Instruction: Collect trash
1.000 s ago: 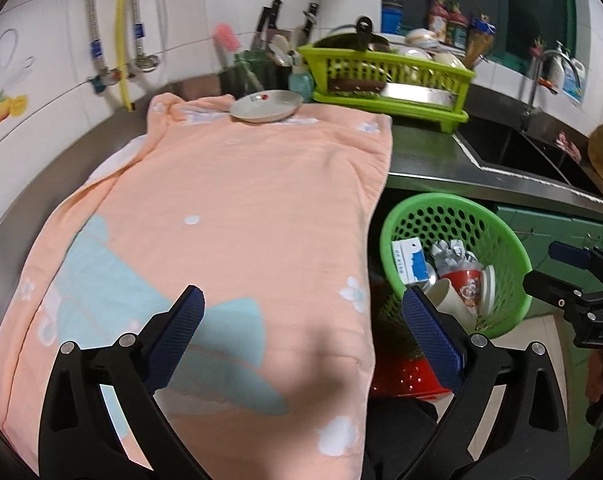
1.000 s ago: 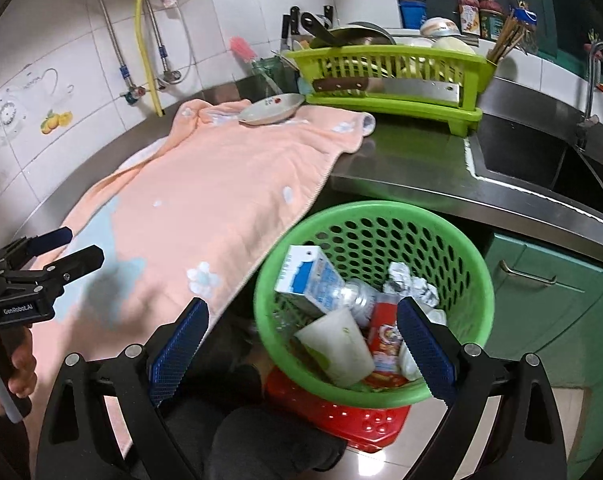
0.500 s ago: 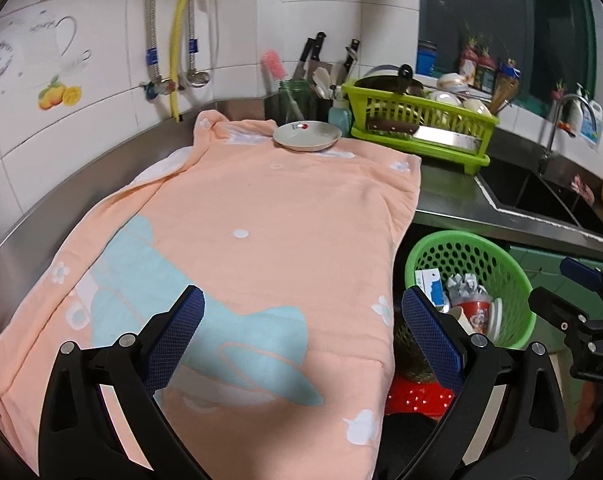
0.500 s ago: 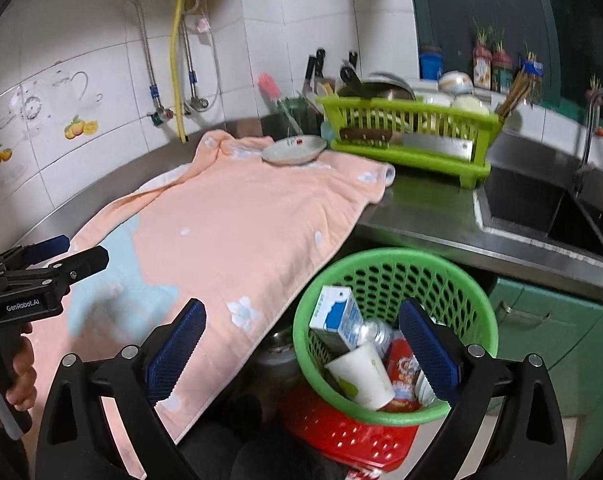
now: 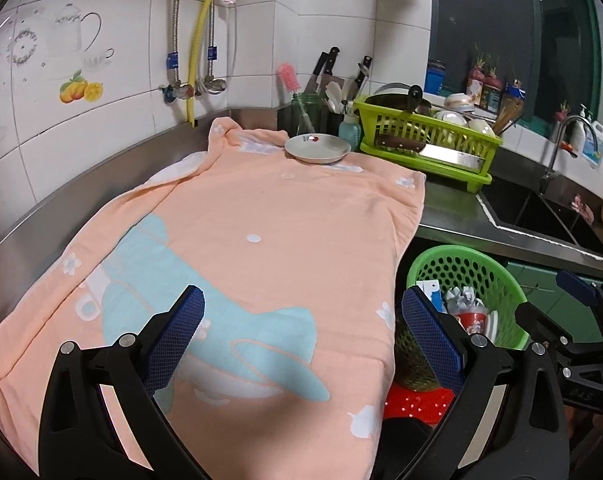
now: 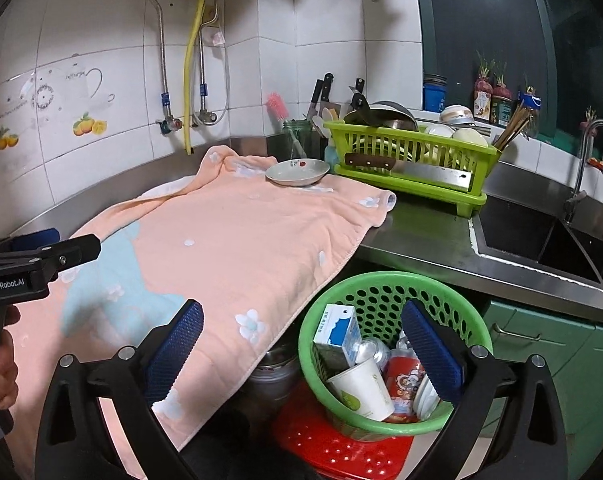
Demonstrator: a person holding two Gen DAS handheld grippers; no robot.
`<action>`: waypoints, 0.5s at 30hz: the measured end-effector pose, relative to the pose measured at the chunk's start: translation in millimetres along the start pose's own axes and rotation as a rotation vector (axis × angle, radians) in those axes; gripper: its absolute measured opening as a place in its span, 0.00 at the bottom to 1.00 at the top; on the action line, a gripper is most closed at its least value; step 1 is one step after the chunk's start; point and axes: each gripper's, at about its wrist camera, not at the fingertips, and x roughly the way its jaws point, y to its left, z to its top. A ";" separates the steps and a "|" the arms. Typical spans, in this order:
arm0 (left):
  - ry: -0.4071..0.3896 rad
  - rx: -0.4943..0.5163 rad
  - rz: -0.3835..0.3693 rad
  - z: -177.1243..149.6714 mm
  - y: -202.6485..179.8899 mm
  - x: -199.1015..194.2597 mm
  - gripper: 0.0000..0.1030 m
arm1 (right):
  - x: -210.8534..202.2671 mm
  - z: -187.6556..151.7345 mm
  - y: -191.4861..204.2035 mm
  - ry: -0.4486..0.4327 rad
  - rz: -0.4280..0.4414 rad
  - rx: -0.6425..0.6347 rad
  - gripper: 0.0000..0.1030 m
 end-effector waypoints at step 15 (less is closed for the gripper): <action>0.003 -0.025 0.017 -6.7 1.2 -1.8 0.95 | -0.5 -2.2 1.9 -0.011 -0.005 0.012 0.93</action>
